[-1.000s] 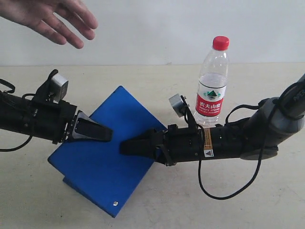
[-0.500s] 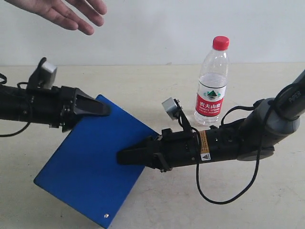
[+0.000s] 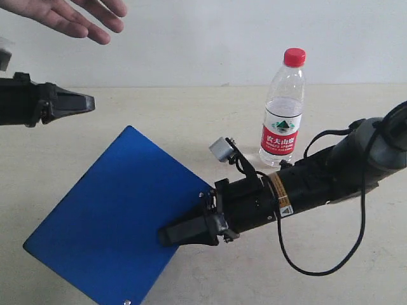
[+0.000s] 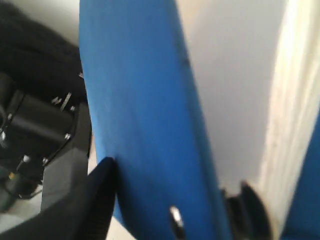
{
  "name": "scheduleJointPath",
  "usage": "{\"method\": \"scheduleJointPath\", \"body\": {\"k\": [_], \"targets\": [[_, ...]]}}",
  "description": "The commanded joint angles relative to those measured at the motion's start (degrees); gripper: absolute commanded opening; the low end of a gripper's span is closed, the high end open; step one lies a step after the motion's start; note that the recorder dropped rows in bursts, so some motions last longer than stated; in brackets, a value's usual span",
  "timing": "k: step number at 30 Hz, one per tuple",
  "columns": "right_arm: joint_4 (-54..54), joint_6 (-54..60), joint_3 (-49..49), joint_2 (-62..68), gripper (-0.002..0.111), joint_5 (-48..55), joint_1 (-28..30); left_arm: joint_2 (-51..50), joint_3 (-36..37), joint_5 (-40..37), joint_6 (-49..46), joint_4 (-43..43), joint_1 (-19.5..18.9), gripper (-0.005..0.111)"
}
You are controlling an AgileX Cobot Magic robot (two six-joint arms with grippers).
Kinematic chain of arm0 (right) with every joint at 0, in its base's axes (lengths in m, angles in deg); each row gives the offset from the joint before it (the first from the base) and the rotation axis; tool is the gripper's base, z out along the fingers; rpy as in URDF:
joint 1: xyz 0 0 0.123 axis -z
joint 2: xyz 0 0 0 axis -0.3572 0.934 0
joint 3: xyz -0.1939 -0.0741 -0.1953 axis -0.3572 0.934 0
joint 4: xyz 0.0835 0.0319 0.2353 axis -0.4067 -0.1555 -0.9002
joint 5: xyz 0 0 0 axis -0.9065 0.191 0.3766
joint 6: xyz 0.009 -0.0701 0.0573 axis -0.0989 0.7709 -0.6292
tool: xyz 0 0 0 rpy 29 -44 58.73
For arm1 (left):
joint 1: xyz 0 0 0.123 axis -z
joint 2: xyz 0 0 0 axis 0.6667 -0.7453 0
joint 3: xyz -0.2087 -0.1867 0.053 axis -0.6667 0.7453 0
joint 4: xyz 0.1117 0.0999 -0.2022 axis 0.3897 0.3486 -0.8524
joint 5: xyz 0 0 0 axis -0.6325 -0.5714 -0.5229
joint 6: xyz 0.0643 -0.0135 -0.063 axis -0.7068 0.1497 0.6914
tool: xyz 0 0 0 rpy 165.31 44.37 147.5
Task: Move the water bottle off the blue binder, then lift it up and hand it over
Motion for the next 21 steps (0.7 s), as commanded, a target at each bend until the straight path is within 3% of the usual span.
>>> {"method": "scheduleJointPath", "body": {"k": [1,8,12,17,21], "targets": [[-0.2,3.9,1.3,-9.2,0.0,-2.0,0.0,8.1,0.3,2.0,-1.5,2.2,-0.1,0.004],[2.9,-2.4,1.3,-14.8,0.0,-2.0,-0.1,14.0,0.3,2.4,3.9,10.3,-0.1,0.004],[9.5,-5.7,1.7,-17.2,0.0,-0.8,-1.3,14.6,0.7,7.9,7.8,16.1,-0.1,0.004],[9.2,-5.2,2.4,-24.6,0.0,12.3,-8.9,14.7,4.5,18.7,10.2,16.7,-0.1,0.004],[2.3,-0.1,2.3,-31.8,0.0,29.5,-15.3,14.7,6.7,24.1,10.2,16.1,-0.1,0.004]]}}
